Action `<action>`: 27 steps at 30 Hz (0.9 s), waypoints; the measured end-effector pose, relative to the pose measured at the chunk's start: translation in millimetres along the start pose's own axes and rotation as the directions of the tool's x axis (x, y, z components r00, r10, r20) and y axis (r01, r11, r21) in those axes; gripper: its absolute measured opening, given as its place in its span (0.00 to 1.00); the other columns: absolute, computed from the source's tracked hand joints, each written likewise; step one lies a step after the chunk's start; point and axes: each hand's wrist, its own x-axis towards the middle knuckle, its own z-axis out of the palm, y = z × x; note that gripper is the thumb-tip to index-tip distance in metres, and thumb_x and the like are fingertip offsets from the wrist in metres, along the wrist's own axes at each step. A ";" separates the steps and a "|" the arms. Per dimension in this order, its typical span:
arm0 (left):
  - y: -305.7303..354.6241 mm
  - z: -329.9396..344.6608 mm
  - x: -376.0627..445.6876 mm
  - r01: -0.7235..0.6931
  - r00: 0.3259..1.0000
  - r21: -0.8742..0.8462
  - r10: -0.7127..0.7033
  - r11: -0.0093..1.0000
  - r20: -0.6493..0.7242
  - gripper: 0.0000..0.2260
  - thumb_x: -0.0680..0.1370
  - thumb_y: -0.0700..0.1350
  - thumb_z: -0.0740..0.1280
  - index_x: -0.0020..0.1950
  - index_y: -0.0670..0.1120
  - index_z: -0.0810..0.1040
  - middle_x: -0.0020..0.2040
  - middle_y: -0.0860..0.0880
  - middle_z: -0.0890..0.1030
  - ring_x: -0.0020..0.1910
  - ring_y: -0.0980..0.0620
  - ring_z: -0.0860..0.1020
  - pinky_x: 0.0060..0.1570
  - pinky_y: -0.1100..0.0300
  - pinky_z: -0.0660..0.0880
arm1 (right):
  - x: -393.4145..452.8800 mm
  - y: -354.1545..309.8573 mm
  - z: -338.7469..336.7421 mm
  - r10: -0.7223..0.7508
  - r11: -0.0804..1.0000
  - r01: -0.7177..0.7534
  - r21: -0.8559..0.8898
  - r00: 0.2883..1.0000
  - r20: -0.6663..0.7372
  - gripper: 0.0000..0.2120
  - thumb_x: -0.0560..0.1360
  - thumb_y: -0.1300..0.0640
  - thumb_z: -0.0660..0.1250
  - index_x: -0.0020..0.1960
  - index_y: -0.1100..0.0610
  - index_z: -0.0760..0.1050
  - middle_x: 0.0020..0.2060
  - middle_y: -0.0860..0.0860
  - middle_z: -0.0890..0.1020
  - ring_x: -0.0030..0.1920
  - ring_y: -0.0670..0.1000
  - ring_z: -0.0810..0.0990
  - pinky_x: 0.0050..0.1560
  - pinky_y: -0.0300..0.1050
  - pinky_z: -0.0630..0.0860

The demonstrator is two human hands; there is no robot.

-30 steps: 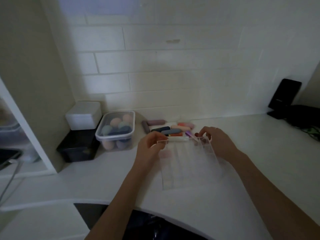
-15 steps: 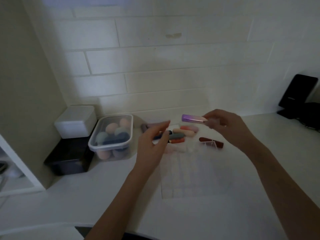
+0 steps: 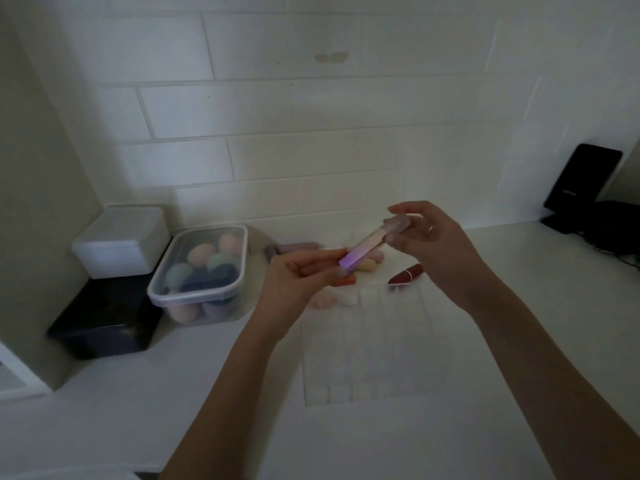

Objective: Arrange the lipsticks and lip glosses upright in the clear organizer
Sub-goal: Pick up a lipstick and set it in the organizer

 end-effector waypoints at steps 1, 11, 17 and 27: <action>-2.3 -0.7 0.2 0.003 1.000 -0.004 -0.003 1.000 -0.011 0.11 0.65 0.33 0.72 0.45 0.42 0.85 0.42 0.44 0.86 0.45 0.40 0.84 0.52 0.45 0.80 | -0.1 1.7 2.2 0.027 0.997 -0.027 0.065 1.000 0.002 0.14 0.71 0.65 0.70 0.55 0.54 0.76 0.47 0.53 0.84 0.51 0.48 0.82 0.54 0.45 0.76; -6.2 -13.2 -0.5 0.041 0.998 0.028 -0.043 0.999 0.052 0.11 0.69 0.32 0.70 0.50 0.39 0.83 0.45 0.43 0.86 0.46 0.44 0.85 0.50 0.55 0.81 | -9.9 -21.7 26.5 -0.012 0.974 0.023 0.224 0.999 -0.048 0.10 0.71 0.65 0.69 0.50 0.58 0.71 0.46 0.58 0.83 0.47 0.54 0.84 0.42 0.49 0.83; -0.1 -18.8 -1.6 0.071 0.990 -0.056 -0.064 0.996 0.123 0.14 0.73 0.39 0.64 0.57 0.41 0.79 0.45 0.48 0.86 0.44 0.51 0.85 0.43 0.64 0.79 | -14.9 -23.6 45.7 -0.125 0.987 0.120 0.107 0.991 0.041 0.11 0.72 0.70 0.67 0.45 0.55 0.71 0.50 0.59 0.81 0.48 0.62 0.84 0.46 0.56 0.82; -0.4 -24.3 -0.6 -0.014 0.991 -0.194 -0.012 0.981 -0.130 0.08 0.74 0.33 0.65 0.48 0.45 0.76 0.41 0.52 0.86 0.42 0.56 0.83 0.43 0.65 0.80 | -21.1 -18.5 54.9 0.016 0.992 0.015 -0.124 0.969 0.246 0.18 0.70 0.70 0.68 0.57 0.56 0.75 0.39 0.53 0.74 0.40 0.52 0.78 0.48 0.57 0.82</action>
